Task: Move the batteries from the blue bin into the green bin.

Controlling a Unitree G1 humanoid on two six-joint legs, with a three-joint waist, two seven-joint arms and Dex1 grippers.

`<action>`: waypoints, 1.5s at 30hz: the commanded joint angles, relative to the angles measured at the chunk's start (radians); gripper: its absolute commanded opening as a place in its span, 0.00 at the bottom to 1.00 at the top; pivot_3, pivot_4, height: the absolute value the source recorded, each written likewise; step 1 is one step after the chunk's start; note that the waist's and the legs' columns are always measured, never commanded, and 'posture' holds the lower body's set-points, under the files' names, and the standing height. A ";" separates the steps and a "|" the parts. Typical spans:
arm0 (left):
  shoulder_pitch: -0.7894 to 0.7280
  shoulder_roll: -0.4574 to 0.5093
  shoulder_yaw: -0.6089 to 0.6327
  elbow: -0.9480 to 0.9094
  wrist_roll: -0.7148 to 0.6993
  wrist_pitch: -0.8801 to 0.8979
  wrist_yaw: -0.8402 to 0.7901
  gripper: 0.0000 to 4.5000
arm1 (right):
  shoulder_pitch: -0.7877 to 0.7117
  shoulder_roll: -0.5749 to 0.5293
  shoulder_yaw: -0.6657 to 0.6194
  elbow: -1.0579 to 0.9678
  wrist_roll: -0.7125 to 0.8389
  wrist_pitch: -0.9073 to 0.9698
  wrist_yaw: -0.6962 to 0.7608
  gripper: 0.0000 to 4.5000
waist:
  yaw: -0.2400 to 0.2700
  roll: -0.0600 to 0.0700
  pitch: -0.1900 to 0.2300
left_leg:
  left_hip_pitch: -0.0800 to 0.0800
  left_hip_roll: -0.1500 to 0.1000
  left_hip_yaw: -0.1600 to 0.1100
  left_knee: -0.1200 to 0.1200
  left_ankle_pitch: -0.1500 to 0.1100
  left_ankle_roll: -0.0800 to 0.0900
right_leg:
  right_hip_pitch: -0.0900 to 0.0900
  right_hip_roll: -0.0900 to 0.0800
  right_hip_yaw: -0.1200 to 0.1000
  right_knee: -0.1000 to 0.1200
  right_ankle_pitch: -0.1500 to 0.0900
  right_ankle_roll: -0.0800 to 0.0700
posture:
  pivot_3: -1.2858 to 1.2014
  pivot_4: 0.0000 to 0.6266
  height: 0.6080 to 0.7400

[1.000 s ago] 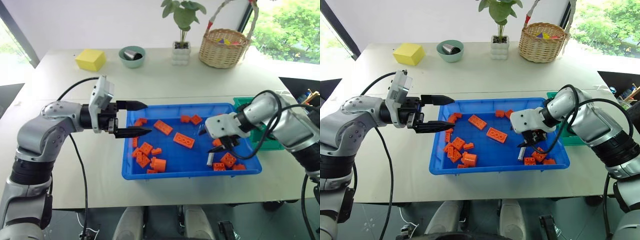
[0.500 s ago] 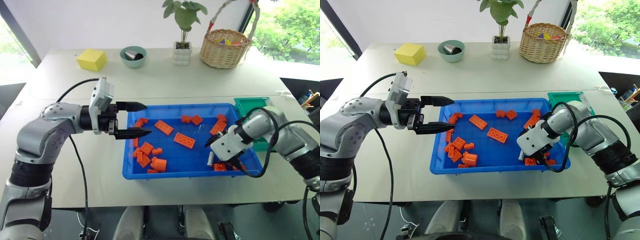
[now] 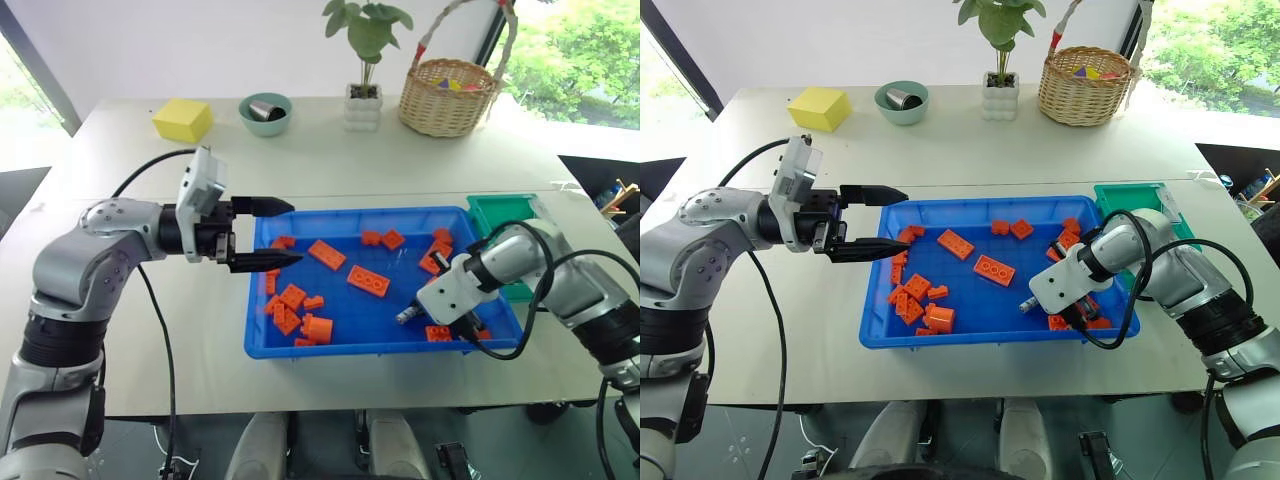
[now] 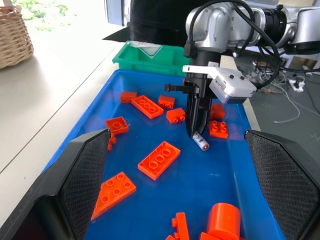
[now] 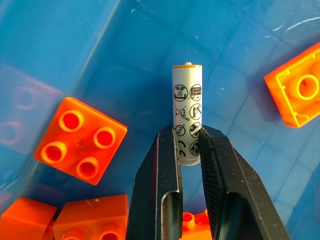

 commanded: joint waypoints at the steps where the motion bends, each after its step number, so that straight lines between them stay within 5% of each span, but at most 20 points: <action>1: -0.015 0.006 0.018 -0.012 -0.001 -0.017 -0.008 1.00 | -0.025 0.018 -0.102 -0.060 0.083 0.220 -0.028 0.01 | 0.001 0.000 0.000 | 0.000 0.000 0.000 0.000 0.000 0.000 | 0.000 0.000 0.000 0.000 0.000 0.000 | 0.52 0.24 0.71; 10: 0.005 0.008 0.019 -0.016 0.002 -0.024 -0.014 1.00 | 0.020 0.057 -0.532 -0.137 0.267 0.910 -0.379 0.01 | 0.012 0.000 0.000 | -0.001 -0.001 -0.001 0.000 0.000 0.000 | 0.000 -0.001 0.000 -0.001 0.000 -0.001 | 0.52 0.24 0.71; 21: -0.020 0.024 0.019 0.038 0.018 -0.038 -0.042 1.00 | 0.312 -0.042 -0.811 -0.185 0.254 1.032 -0.600 0.01 | 0.001 0.000 0.000 | -0.001 0.000 0.006 0.000 0.000 0.001 | -0.001 -0.001 0.001 0.000 0.000 0.000 | 0.52 0.24 0.71; 30: -0.039 0.010 0.008 0.065 0.035 -0.053 -0.059 1.00 | 0.271 -0.011 -0.895 -0.174 0.376 1.096 -0.654 0.98 | 0.003 0.000 0.000 | 0.000 0.001 0.008 0.000 0.000 0.001 | -0.001 0.000 0.002 0.001 0.000 0.000 | 0.52 0.24 0.71; 33: -0.038 0.005 0.010 0.064 0.035 -0.053 -0.057 1.00 | 0.279 -0.049 -0.922 -0.169 0.408 1.108 -0.630 0.99 | 0.007 0.000 0.000 | 0.000 0.000 0.008 0.000 0.000 0.001 | -0.001 0.000 0.002 0.000 0.000 0.000 | 0.52 0.24 0.71; 39: -0.006 0.038 0.038 0.061 0.031 -0.048 -0.070 1.00 | 0.506 -0.128 -1.065 -0.283 0.535 1.015 -0.356 0.99 | 0.005 0.000 0.000 | 0.000 0.001 0.008 0.000 -0.001 0.002 | 0.000 0.000 0.002 0.000 0.000 0.000 | 0.52 0.24 0.71; 45: 0.012 0.074 0.076 0.063 0.002 -0.016 -0.074 1.00 | 0.857 -0.119 -1.222 -0.296 0.462 0.684 -0.089 0.99 | 0.005 0.000 0.000 | 0.002 0.001 0.008 0.000 -0.001 0.002 | 0.002 0.000 0.002 -0.001 0.000 0.000 | 0.52 0.24 0.71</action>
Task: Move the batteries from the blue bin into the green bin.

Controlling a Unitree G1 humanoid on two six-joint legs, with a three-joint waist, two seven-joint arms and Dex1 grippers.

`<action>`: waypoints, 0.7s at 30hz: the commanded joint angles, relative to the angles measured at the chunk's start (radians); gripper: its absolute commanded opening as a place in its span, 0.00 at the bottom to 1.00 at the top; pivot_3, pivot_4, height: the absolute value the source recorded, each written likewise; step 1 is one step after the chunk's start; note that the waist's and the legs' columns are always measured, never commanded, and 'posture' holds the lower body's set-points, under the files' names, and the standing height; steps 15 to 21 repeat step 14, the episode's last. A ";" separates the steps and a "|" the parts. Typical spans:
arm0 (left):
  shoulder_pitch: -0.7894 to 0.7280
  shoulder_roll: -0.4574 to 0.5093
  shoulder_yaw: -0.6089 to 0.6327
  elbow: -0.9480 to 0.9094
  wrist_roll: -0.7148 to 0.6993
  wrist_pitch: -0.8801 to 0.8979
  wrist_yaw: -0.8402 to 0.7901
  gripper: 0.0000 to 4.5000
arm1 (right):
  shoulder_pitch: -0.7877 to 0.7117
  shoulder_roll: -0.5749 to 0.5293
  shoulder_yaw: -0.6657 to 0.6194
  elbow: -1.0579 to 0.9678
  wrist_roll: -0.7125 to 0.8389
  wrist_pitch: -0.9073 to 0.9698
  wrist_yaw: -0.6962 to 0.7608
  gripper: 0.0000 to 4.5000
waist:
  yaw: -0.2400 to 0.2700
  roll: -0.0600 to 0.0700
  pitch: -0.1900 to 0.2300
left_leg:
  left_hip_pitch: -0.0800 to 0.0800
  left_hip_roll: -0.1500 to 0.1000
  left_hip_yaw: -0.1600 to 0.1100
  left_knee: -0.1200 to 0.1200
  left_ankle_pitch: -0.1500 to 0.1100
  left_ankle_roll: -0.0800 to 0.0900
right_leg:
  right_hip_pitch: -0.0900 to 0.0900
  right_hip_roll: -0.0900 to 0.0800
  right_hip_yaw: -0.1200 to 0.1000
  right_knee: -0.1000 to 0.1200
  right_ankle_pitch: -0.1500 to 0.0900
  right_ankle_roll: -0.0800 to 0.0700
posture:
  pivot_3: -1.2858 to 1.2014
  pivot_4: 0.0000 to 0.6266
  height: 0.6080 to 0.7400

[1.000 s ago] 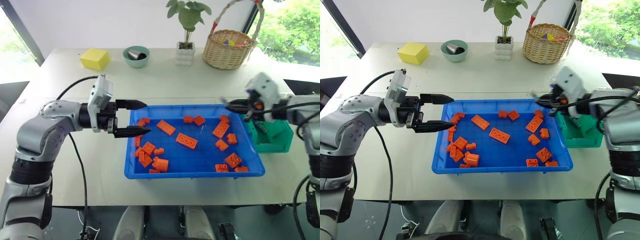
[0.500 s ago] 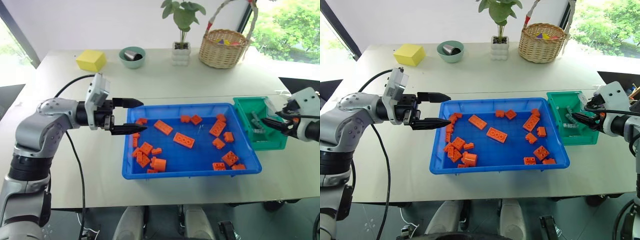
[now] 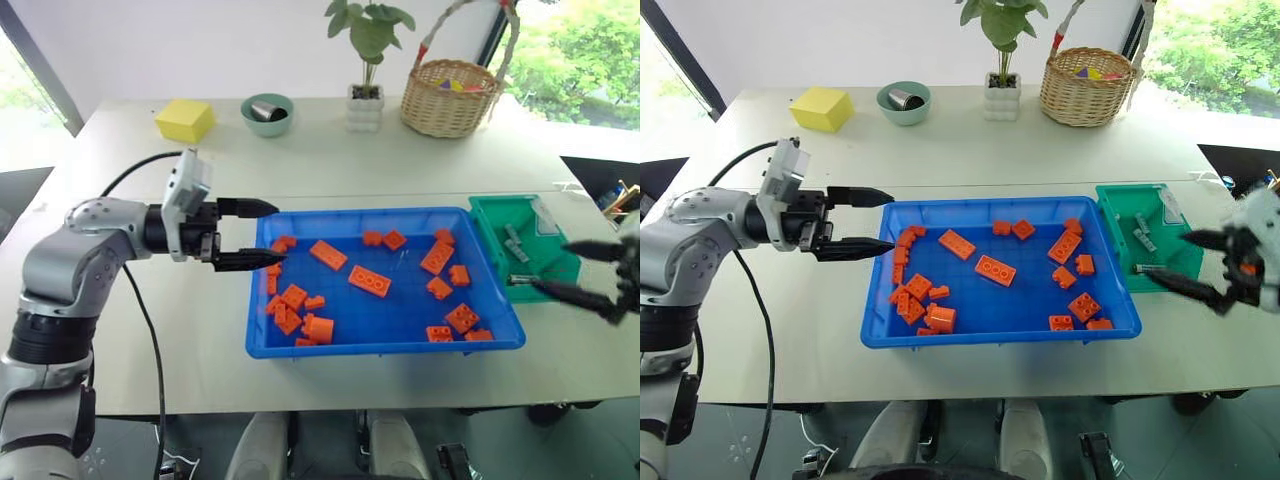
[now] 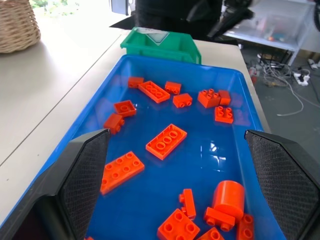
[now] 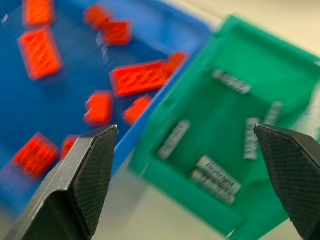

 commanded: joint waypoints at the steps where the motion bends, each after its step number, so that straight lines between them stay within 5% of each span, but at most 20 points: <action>1: 0.004 0.031 0.063 -0.020 -0.039 0.023 -0.004 1.00 | 0.106 -0.008 -0.129 0.035 -0.016 -0.128 0.119 0.99 | 0.000 0.000 0.000 | 0.000 0.000 0.000 0.000 0.000 0.000 | 0.000 0.000 0.000 0.000 0.000 0.000 | 0.52 0.24 0.71; 21: 0.084 0.117 0.156 -0.016 -0.080 0.069 -0.014 1.00 | 0.068 0.026 -0.130 0.096 0.035 -0.142 0.015 0.99 | 0.002 0.000 0.000 | 0.004 0.000 0.000 -0.001 0.000 0.000 | 0.001 -0.001 0.005 0.000 -0.002 -0.003 | 0.52 0.24 0.71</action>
